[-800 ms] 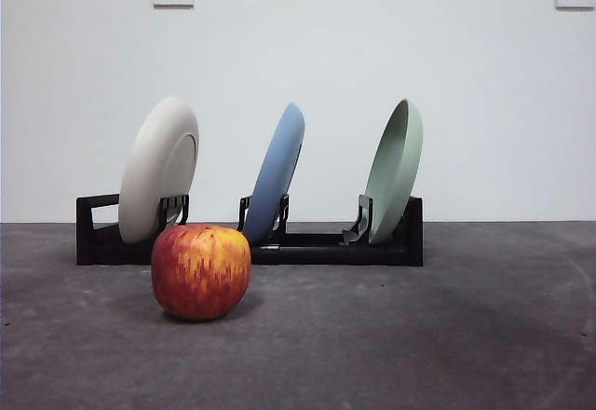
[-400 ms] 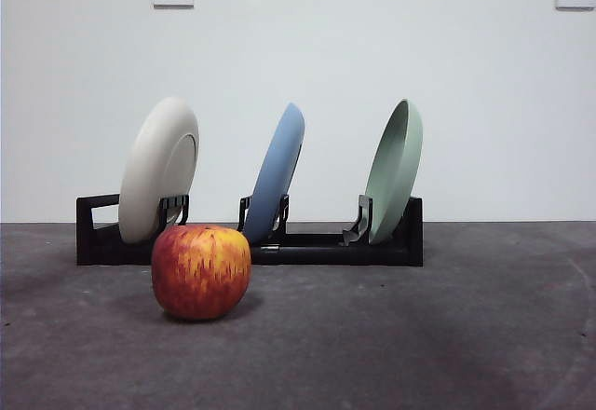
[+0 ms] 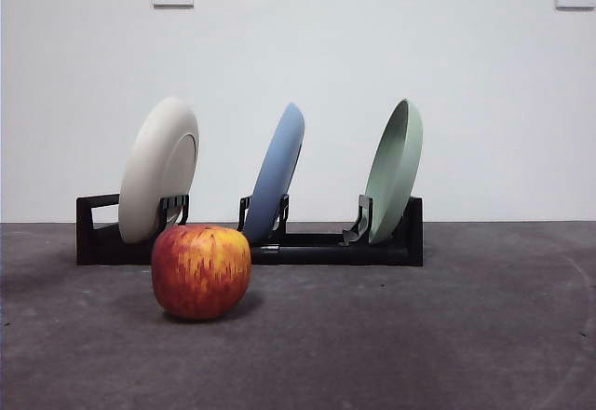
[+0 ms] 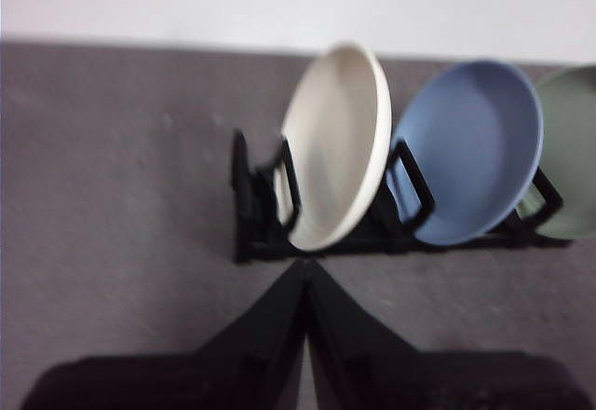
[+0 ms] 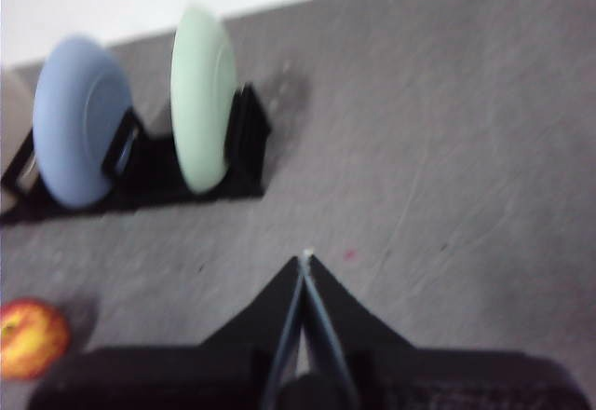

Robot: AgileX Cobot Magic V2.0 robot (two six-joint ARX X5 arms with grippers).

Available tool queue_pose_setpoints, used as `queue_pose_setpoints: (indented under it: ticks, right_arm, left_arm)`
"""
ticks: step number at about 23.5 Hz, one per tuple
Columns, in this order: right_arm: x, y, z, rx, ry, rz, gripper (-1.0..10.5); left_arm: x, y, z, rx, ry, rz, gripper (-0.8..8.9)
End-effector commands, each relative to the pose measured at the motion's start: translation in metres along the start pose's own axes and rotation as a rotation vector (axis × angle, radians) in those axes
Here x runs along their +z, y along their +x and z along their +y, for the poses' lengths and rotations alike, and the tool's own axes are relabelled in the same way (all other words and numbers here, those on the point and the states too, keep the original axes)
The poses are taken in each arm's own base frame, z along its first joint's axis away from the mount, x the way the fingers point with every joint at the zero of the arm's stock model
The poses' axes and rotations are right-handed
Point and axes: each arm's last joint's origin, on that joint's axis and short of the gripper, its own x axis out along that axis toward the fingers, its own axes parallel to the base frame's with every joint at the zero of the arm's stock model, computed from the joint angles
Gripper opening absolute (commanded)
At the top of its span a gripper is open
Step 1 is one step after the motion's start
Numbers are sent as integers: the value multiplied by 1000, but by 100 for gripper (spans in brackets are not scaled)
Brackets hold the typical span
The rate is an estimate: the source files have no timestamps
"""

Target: Take the blue plate from the plate rack,put the plate on the table,take the apple from the table,put the apple in the plate

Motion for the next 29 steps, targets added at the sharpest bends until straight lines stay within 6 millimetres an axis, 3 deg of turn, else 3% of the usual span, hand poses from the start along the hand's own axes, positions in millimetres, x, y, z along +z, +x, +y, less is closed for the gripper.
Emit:
queue_pose_setpoints:
  ticks: [1,5,11,18,23,29]
  right_arm:
    - [6,3,2,42,8,23,0]
    - [12,11,6,129,15,88,0]
    - [16,48,9,252,87,277,0]
    - [11,95,9,253,161,464,2]
    - [10,106,18,280,148,487,2]
    - [7,106,35,305,133,491,3]
  left_arm:
    - [13,16,0,-68,-40,44,-5]
    - [33,37,-1,-173,-61,92,-5]
    - [84,89,-18,-378,-142,240,-5]
    - [128,151,-74,-499,-68,306,-6]
    - [136,208,-112,-530,-66,391,-6]
    - [118,266,-134,-507,-130,493,1]
